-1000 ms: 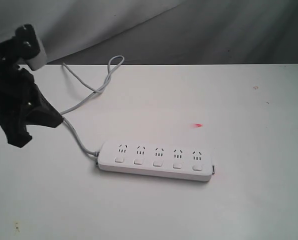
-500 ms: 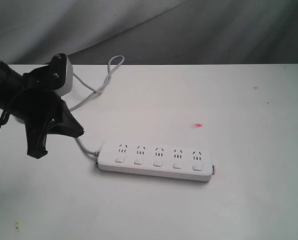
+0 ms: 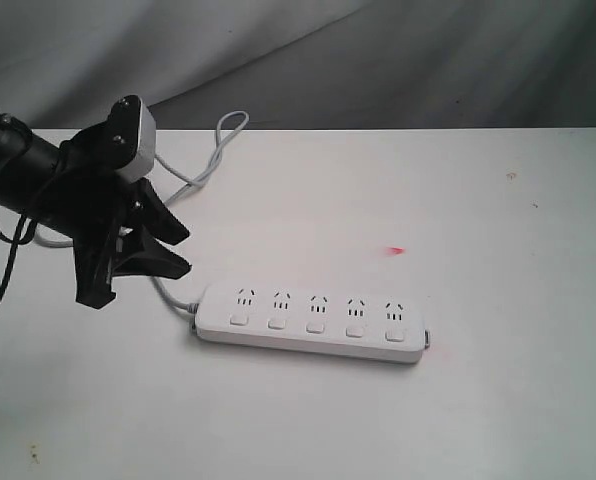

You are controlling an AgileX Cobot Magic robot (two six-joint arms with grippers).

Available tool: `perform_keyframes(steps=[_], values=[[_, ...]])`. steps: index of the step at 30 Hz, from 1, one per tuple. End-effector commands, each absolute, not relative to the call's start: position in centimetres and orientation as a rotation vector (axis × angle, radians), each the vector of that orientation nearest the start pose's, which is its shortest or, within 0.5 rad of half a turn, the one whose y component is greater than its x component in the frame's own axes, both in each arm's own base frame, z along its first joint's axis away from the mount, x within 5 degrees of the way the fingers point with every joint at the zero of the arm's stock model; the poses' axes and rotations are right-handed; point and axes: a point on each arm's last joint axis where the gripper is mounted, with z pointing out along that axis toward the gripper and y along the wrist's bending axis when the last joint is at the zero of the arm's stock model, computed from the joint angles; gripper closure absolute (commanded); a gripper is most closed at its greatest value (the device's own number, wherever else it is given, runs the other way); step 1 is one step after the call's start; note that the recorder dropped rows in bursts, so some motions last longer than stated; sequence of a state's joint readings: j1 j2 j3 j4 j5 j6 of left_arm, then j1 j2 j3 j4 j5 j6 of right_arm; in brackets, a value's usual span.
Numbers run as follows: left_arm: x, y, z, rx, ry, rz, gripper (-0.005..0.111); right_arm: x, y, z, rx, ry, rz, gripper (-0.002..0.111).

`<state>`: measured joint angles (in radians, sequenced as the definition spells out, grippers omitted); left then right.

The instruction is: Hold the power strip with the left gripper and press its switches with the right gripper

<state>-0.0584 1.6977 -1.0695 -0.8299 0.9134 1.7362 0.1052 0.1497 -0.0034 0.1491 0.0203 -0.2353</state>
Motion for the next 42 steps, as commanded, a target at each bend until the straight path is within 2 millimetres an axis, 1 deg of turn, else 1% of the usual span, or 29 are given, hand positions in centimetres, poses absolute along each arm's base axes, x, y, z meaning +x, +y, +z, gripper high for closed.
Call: perform_keyframes(steps=[1,2,3,5,19,22,23,25,28,32,42], values=[[32.3,-7.3,21.6,1.498,2.003,-0.498,0.024,6.8,0.7,20.2,-0.158,1.641,0.009,0.108],[32.4,-7.3,21.4,1.5,2.002,-0.49,0.016,6.8,0.7,20.2,-0.158,1.641,0.009,0.108],[32.5,-7.3,21.4,1.503,2.002,-0.492,0.011,6.8,0.7,20.2,-0.158,1.641,0.009,0.108],[32.5,-7.3,21.1,1.522,1.993,-0.491,0.007,6.8,0.7,20.2,-0.158,1.641,0.009,0.108],[33.2,-7.5,17.4,1.688,1.93,-0.522,0.007,6.8,0.7,20.2,-0.158,1.641,0.009,0.108],[33.5,-7.4,16.0,1.711,1.936,-0.542,0.007,6.8,0.7,20.2,-0.158,1.641,0.009,0.108],[33.5,-7.4,15.8,1.718,1.93,-0.541,0.007,6.8,0.7,20.2,-0.158,1.641,0.009,0.108],[33.8,-7.8,15.1,1.718,1.934,-0.508,0.007,6.8,0.7,20.2,-0.158,1.641,0.009,0.108],[34.3,-9.0,14.1,1.743,1.923,-0.427,0.007,6.8,0.7,20.2,-0.158,1.641,0.009,0.108],[34.5,-9.8,13.4,1.755,1.924,-0.383,0.007,6.8,0.7,20.2,-0.158,1.641,0.009,0.108],[34.7,-9.7,11.9,1.754,1.96,-0.389,0.007,6.8,0.7,20.2,-0.158,1.641,0.009,0.108]])
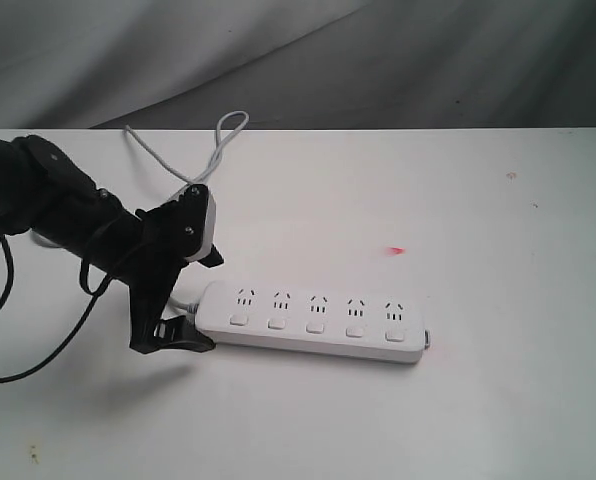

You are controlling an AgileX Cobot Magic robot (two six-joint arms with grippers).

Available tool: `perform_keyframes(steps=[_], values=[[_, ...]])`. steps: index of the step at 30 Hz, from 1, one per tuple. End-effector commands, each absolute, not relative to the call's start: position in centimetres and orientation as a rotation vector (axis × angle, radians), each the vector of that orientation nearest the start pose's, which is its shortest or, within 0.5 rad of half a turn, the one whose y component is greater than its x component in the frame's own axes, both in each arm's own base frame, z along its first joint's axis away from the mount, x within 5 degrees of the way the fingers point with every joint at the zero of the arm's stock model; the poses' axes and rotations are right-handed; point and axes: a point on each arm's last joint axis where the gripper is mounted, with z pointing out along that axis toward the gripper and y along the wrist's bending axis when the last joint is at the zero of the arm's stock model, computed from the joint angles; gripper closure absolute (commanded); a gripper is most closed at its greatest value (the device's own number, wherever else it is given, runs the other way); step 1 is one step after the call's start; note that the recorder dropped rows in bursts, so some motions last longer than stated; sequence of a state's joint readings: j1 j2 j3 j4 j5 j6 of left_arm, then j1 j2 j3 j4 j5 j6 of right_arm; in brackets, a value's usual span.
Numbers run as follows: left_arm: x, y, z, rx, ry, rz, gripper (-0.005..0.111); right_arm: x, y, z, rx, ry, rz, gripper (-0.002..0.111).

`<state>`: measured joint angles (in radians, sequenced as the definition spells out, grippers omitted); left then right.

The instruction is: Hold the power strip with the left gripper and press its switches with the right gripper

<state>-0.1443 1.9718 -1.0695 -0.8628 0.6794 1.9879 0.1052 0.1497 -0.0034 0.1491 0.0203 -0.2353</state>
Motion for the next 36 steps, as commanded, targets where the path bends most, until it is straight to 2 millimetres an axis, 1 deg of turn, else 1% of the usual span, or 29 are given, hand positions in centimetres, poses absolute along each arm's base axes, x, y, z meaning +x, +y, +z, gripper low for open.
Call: perform_keyframes(steps=[1,5,9,16,27,29,33,36], values=[[34.66,-9.67,11.7,1.748,1.973,-0.397,0.007,6.81,0.7,20.23,-0.158,1.641,0.009,0.108],[34.93,-9.8,11.72,1.752,1.965,-0.412,0.007,6.81,0.7,20.23,-0.158,1.641,0.009,0.108],[35.63,-10.12,11.38,1.754,2.017,-0.513,0.007,6.81,0.7,20.23,-0.158,1.641,0.009,0.108],[35.4,-9.82,11.09,1.793,2.055,-0.51,0.007,6.81,0.7,20.23,-0.158,1.641,0.009,0.108],[35.44,-9.81,11.09,1.771,2.074,-0.511,0.008,6.81,0.7,20.23,-0.158,1.641,0.009,0.108],[35.46,-9.81,11.09,1.77,2.074,-0.508,0.014,6.81,0.7,20.23,-0.158,1.641,0.009,0.108],[35.44,-9.91,11.15,1.754,2.077,-0.526,0.034,6.81,0.7,20.23,-0.158,1.641,0.009,0.108],[35.48,-10.0,11.2,1.733,2.081,-0.535,0.042,6.81,0.7,20.23,-0.158,1.641,0.009,0.108]])
